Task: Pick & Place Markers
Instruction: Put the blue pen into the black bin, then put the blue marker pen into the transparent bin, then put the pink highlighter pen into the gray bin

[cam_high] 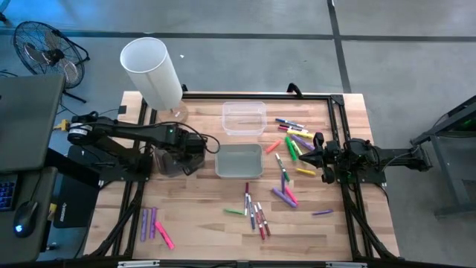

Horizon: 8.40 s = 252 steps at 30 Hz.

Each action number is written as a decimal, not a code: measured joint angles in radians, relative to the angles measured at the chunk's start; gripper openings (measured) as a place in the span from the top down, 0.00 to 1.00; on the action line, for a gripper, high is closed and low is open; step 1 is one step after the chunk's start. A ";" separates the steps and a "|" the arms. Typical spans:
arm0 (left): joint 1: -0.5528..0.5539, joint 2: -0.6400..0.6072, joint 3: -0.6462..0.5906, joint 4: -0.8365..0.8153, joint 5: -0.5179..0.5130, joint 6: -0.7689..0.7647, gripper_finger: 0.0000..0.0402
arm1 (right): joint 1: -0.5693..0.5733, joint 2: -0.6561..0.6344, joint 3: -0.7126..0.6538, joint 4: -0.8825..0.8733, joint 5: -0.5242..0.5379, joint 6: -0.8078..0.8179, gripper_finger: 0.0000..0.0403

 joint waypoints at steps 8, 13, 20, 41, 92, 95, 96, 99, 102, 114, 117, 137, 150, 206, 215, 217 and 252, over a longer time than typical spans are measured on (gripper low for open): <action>0.000 0.000 0.000 0.008 0.071 -0.074 0.60 | 0.000 0.000 0.000 0.000 0.000 0.000 0.99; -0.012 0.000 0.013 0.044 0.171 -0.261 0.58 | 0.000 0.000 0.000 0.000 0.000 0.000 0.99; -0.087 0.001 0.142 0.164 0.178 -0.257 0.58 | 0.000 0.000 0.000 0.000 -0.006 0.000 0.99; -0.140 -0.075 0.175 0.481 0.029 0.188 0.87 | 0.186 0.297 0.249 -0.004 0.436 0.289 1.00; -0.138 -0.603 -0.205 0.527 -0.171 0.037 1.00 | -0.727 1.926 1.344 -0.973 0.073 -0.479 0.72; -0.138 -0.603 -0.205 0.527 -0.171 0.001 1.00 | -0.727 1.929 1.344 -0.934 0.072 -0.492 0.72; -0.138 -0.603 -0.205 0.527 -0.171 -0.004 1.00 | -0.728 1.930 1.344 -0.928 0.073 -0.497 0.72; -0.138 -0.603 -0.205 0.527 -0.171 -0.007 1.00 | -0.734 1.930 1.344 -0.924 0.059 -0.497 0.72; -0.138 -0.603 -0.205 0.527 -0.171 -0.007 1.00 | -0.736 1.930 1.344 -0.927 0.044 -0.496 0.72; -0.138 -0.603 -0.205 0.524 -0.140 -0.029 1.00 | -0.737 1.930 1.223 -0.832 0.052 -0.489 0.72; -0.138 -0.603 -0.205 0.524 -0.135 -0.029 1.00 | -0.737 1.921 1.177 -0.800 0.074 -0.473 0.72; -0.138 -0.603 -0.204 0.524 -0.132 -0.030 1.00 | -0.782 1.825 1.107 -0.747 0.021 -0.391 0.93; -0.138 -0.603 -0.204 0.524 -0.133 -0.030 1.00 | -0.752 1.601 1.175 -0.726 0.020 -0.335 0.94; -0.195 -0.441 -0.151 0.590 -0.194 -0.161 0.51 | 0.186 1.087 0.963 -0.898 0.427 0.752 1.00; -0.360 -0.175 -0.030 0.422 -0.194 -0.672 0.51 | 0.312 1.056 0.930 -0.949 0.433 0.708 1.00; -0.416 -0.154 -0.024 0.426 -0.172 -0.712 0.51 | 0.327 1.056 0.930 -0.953 0.432 0.670 1.00; -0.932 0.219 0.225 0.118 0.123 -0.179 0.98 | 0.344 1.057 0.930 -0.913 0.452 0.836 1.00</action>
